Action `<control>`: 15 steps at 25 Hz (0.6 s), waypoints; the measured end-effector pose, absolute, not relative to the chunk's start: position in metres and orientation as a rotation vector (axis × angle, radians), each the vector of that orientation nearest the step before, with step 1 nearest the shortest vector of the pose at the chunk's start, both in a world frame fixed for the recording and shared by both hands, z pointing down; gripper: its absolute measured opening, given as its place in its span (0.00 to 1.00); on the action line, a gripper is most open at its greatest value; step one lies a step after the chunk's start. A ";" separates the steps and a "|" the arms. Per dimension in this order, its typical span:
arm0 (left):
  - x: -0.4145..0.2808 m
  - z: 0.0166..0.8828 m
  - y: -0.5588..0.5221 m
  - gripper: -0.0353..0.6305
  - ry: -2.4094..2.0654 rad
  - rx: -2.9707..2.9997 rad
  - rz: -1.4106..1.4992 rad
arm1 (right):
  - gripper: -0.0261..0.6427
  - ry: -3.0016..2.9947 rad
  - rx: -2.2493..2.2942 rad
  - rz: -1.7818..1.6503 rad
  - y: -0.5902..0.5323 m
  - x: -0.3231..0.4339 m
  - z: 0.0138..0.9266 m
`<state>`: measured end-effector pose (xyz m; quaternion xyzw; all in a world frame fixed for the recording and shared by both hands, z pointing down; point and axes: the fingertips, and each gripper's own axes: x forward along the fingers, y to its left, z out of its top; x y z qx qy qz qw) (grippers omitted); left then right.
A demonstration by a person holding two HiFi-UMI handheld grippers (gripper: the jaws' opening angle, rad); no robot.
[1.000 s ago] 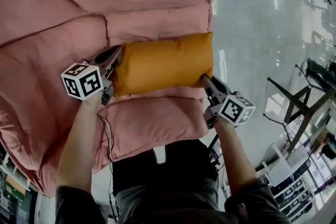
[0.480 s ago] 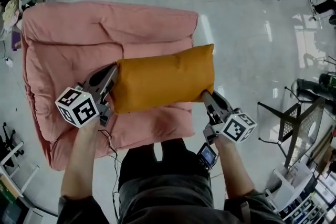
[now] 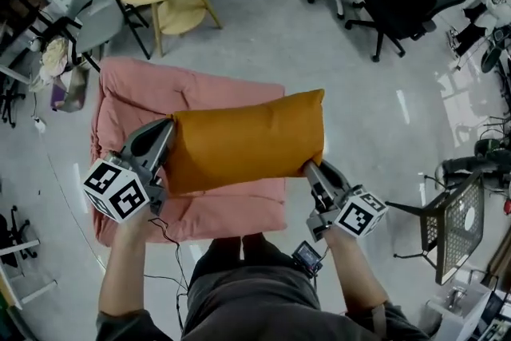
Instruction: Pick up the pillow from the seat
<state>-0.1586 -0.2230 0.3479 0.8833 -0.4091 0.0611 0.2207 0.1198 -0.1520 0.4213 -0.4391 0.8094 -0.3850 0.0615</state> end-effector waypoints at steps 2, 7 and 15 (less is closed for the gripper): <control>-0.157 0.312 -0.213 0.07 -1.169 2.482 0.139 | 0.17 2.448 -1.299 -1.099 -0.148 0.121 0.392; -0.160 0.230 -0.192 0.07 -1.269 2.581 0.043 | 0.17 2.446 -1.208 -0.949 -0.139 0.119 0.325; -0.155 0.141 -0.153 0.07 -1.343 2.724 -0.038 | 0.17 2.439 -1.128 -0.756 -0.119 0.122 0.247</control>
